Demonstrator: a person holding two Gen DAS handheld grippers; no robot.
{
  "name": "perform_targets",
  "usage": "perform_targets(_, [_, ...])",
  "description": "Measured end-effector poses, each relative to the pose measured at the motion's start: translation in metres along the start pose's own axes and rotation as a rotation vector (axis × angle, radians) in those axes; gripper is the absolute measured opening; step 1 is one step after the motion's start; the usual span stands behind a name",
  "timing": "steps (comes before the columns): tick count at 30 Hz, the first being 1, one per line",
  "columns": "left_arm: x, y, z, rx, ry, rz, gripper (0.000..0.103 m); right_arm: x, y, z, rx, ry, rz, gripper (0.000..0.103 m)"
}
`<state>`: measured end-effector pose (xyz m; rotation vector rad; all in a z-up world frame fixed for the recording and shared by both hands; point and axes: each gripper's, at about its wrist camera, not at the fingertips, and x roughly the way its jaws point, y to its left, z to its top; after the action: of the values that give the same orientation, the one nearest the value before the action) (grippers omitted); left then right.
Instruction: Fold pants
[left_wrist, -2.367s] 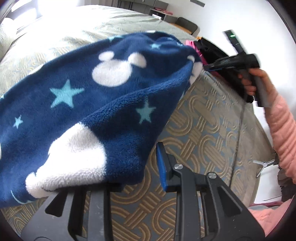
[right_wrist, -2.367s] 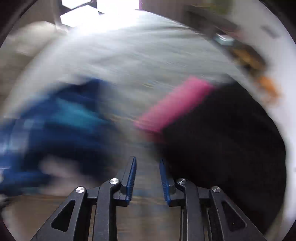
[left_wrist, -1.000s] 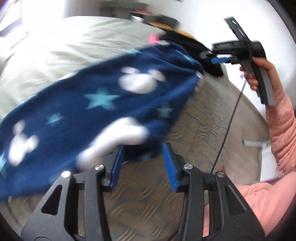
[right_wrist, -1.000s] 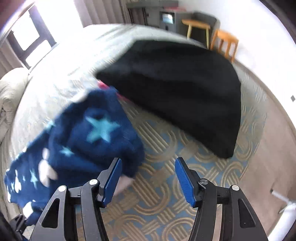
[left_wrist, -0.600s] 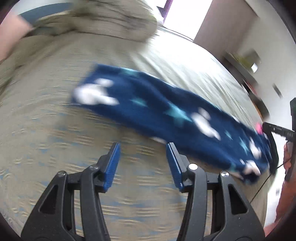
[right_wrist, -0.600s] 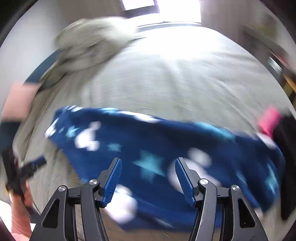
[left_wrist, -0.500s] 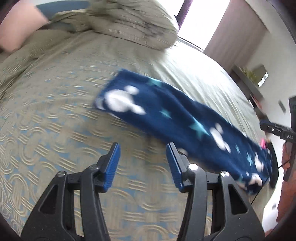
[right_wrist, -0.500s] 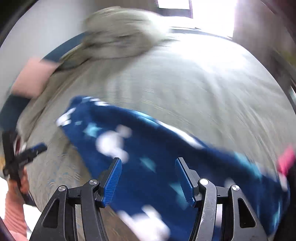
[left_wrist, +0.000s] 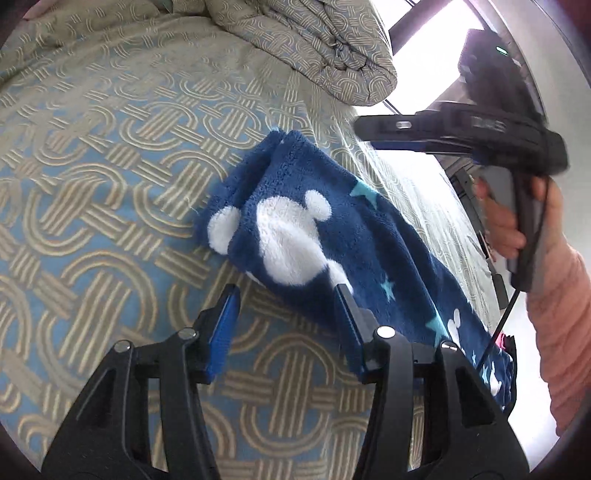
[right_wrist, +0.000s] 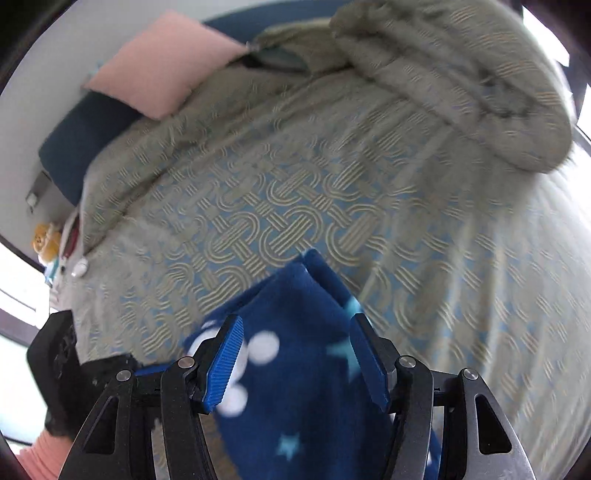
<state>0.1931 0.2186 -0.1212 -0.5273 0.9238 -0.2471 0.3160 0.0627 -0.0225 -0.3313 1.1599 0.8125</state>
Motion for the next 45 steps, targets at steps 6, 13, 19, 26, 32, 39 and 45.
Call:
perform_targets(6, [0.011, 0.004, 0.006, -0.008, 0.000, -0.027, 0.037, 0.039, 0.002, 0.007, -0.059, 0.086, -0.011, 0.061])
perform_targets(13, [0.008, -0.001, 0.010, -0.017, -0.026, -0.019, 0.009, 0.063, 0.004, 0.008, -0.079, 0.133, 0.010, 0.022])
perform_targets(19, [-0.013, -0.031, 0.021, 0.087, -0.114, 0.002, 0.008, 0.017, 0.005, 0.003, -0.078, 0.004, 0.039, 0.005])
perform_targets(26, [-0.008, -0.025, 0.034, 0.128, -0.147, 0.107, 0.011, -0.005, 0.003, 0.025, -0.102, -0.056, 0.030, 0.006])
perform_targets(32, [0.026, 0.006, 0.031, 0.055, -0.030, 0.141, 0.016, 0.069, -0.007, 0.030, -0.065, 0.088, -0.030, 0.013])
perform_targets(39, [-0.001, -0.004, 0.017, 0.106, -0.087, 0.238, 0.061, 0.021, -0.026, 0.019, 0.036, -0.044, -0.127, 0.063])
perform_targets(45, [0.009, -0.001, 0.009, 0.035, -0.014, 0.208, 0.069, -0.049, -0.039, -0.038, 0.102, -0.076, -0.095, 0.064])
